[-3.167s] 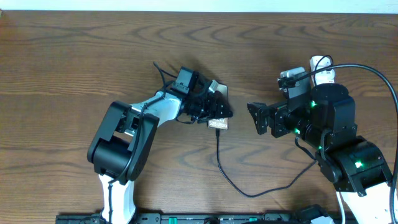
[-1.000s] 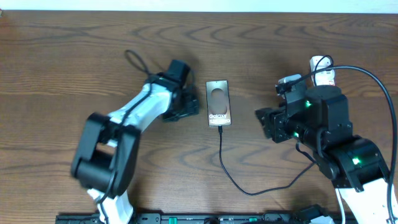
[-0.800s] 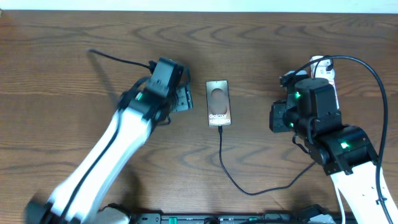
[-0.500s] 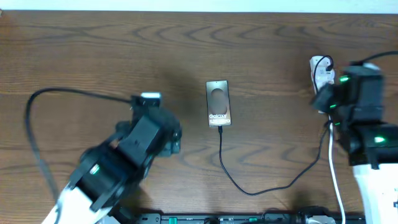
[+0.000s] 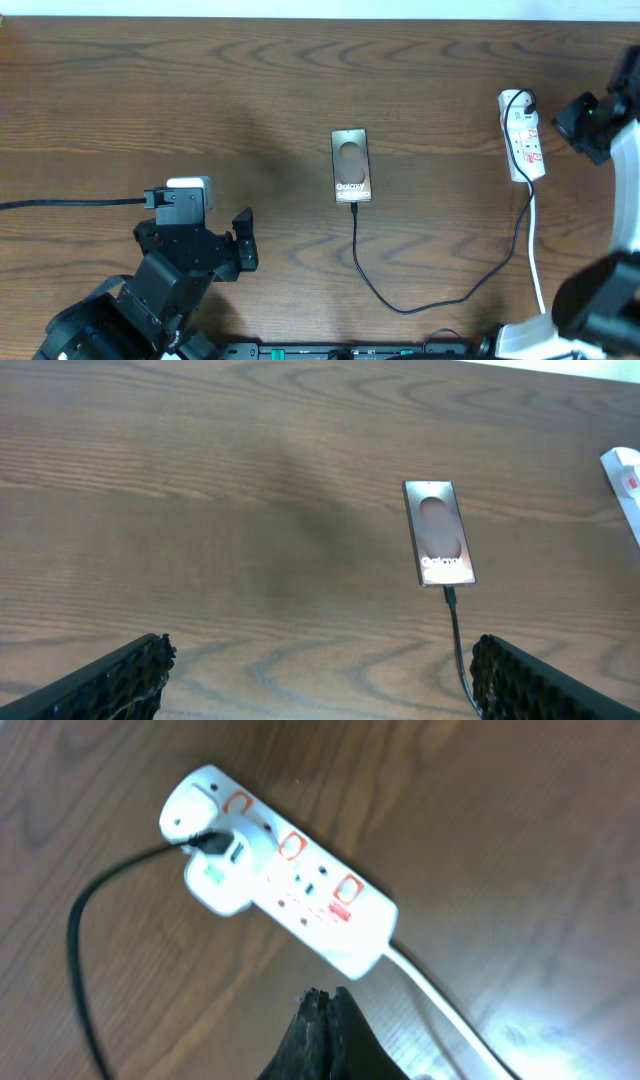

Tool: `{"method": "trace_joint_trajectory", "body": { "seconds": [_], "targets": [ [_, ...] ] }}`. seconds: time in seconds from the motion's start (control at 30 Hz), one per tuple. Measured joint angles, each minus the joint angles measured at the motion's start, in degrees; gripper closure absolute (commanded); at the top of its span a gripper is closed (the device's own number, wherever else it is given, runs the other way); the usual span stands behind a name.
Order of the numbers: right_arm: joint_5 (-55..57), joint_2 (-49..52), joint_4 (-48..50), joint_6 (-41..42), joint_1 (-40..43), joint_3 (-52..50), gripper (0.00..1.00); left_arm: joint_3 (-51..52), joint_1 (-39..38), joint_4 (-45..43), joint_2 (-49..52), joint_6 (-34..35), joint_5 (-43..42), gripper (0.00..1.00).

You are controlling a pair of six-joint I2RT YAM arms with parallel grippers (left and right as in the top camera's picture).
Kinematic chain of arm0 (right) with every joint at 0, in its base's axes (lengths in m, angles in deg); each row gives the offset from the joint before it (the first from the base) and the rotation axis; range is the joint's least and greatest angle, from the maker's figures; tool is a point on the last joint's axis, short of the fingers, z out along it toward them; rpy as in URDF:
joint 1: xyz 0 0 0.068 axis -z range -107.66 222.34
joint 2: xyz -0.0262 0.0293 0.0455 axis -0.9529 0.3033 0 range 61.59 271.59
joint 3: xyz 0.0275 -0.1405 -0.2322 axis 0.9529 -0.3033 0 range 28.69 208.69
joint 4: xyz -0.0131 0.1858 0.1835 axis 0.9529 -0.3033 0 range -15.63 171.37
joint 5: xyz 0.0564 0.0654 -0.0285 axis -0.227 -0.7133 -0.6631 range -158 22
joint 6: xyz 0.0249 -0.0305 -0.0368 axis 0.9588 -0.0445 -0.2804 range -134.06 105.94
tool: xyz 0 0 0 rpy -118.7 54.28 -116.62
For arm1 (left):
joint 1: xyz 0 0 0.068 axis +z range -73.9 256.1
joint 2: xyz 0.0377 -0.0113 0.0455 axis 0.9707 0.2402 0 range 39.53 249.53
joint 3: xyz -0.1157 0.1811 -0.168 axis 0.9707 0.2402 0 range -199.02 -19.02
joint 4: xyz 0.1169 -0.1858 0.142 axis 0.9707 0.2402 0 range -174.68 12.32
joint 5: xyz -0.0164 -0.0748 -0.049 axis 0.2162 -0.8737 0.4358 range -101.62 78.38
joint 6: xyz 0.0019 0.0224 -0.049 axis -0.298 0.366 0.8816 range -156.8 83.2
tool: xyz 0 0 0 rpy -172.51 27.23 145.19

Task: Plug charger to phone and switch on socket

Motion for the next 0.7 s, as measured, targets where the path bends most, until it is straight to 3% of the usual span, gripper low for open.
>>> {"method": "trace_joint_trajectory", "body": {
  "seconds": [0.23,0.43,0.67,0.7],
  "targets": [
    [-2.71,13.7,-2.97,-0.66,0.09,5.51,0.99,0.0,0.13,0.02,0.0,0.0,0.0,0.03],
    [-6.64,18.43,0.15,-0.59,1.68,5.62,0.99,0.0,0.96,0.02,0.0,0.0,-0.07,0.03],
    [-7.56,19.74,5.27,4.48,2.32,5.81,0.99,0.0,15.41,0.04,-1.57,0.0,0.28,0.03],
    [-7.67,19.76,5.79,5.88,2.32,5.81,0.99,0.0,20.22,0.07,-3.67,0.02,0.44,0.03]
  ]
}}
